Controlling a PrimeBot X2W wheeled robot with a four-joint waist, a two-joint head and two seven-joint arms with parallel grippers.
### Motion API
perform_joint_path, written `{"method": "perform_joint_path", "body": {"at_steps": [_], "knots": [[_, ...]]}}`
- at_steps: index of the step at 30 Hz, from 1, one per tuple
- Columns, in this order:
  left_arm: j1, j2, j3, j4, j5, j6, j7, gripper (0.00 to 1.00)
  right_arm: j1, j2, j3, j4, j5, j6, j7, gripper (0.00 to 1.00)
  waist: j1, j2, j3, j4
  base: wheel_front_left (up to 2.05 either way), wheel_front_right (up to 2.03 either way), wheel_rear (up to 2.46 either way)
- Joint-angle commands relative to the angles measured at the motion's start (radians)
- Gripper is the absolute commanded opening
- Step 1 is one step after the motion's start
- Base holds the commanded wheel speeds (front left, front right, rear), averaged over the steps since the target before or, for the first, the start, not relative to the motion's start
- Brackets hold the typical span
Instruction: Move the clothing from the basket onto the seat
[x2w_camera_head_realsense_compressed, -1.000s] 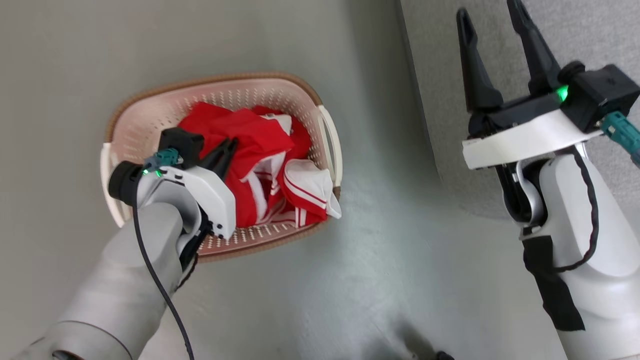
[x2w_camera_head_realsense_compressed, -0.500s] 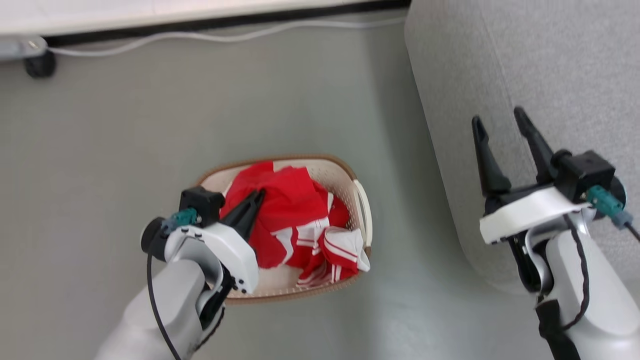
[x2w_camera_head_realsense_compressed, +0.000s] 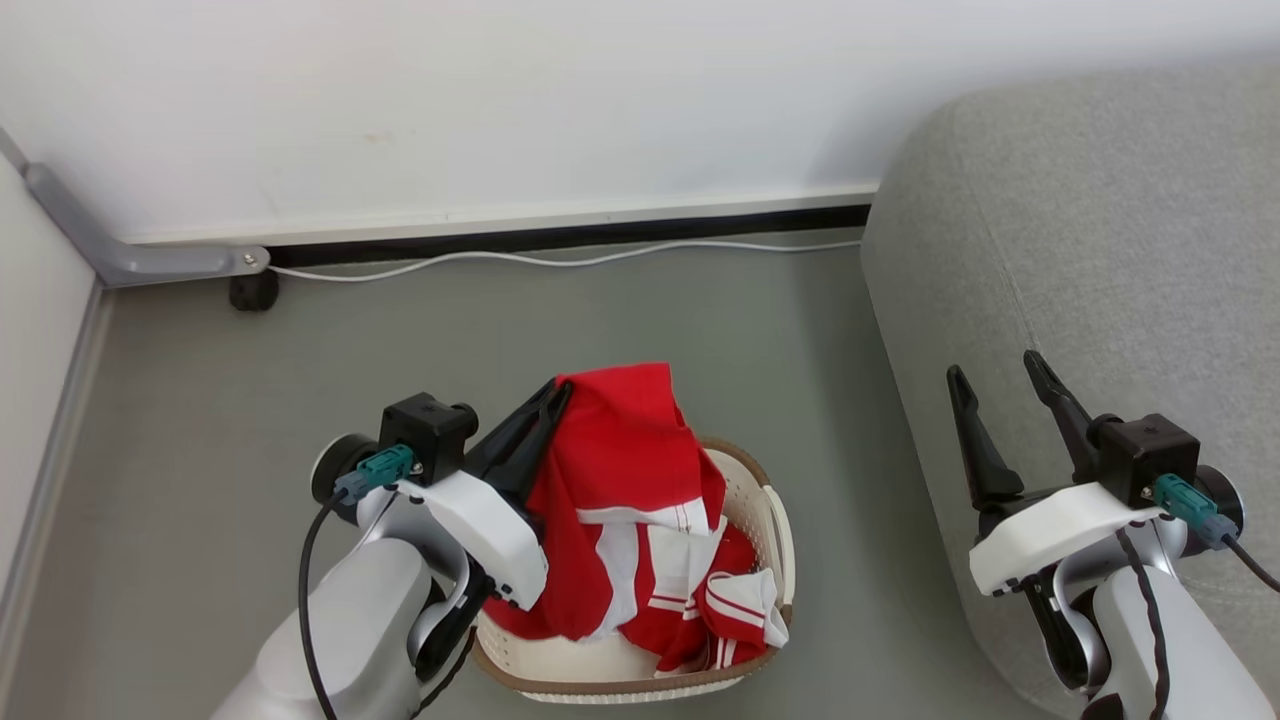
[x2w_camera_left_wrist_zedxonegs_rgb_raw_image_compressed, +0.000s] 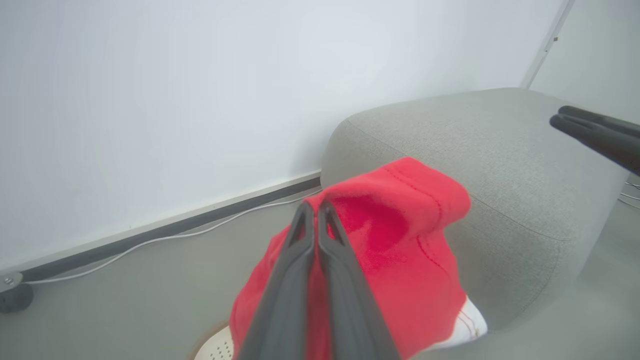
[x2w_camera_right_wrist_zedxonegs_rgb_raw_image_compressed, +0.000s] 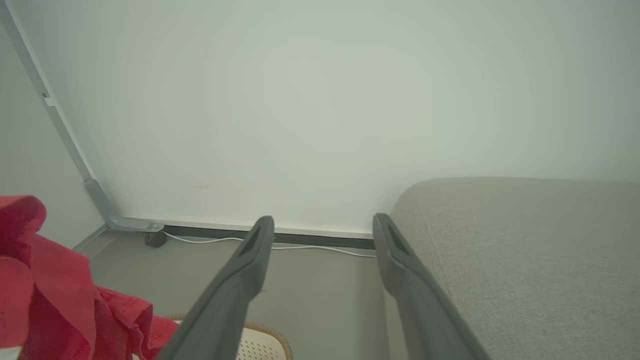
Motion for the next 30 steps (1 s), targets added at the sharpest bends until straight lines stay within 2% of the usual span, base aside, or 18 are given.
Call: {"method": "perform_joint_path", "body": {"at_steps": [1, 10, 16, 23, 30], "knots": [[-0.040, 0.028, 0.038, -0.033, 0.009, -0.001, -0.013, 0.00, 0.001, -0.004, 0.018, -0.016, 0.005, 0.007, -0.006, 1.00, 0.0000, -0.0001, -0.016, 0.015, 0.00, 0.00, 0.00], [-0.126, 0.072, 0.015, -0.147, 0.021, -0.001, -0.013, 0.00, 0.017, -0.003, 0.025, -0.010, 0.011, 0.007, -0.006, 1.00, 0.0000, -0.0001, -0.033, 0.029, 0.00, 0.00, 0.00], [-0.217, 0.108, -0.010, -0.159, 0.009, -0.001, -0.012, 0.00, 0.011, 0.001, 0.033, -0.006, 0.012, 0.007, -0.006, 1.00, 0.0000, -0.0001, -0.026, 0.026, 0.00, 0.00, 0.00], [-0.277, 0.118, -0.020, -0.152, -0.005, -0.001, -0.011, 0.00, 0.003, 0.011, 0.043, -0.008, 0.009, 0.007, -0.006, 1.00, 0.0000, -0.0001, -0.016, 0.021, 0.00, 0.00, 0.00], [-0.301, 0.113, -0.036, -0.151, -0.009, -0.001, -0.011, 0.00, -0.021, 0.002, 0.189, -0.036, 0.053, 0.007, -0.006, 1.00, 0.0000, -0.0001, -0.016, 0.024, 0.00, 0.00, 0.00]]}}
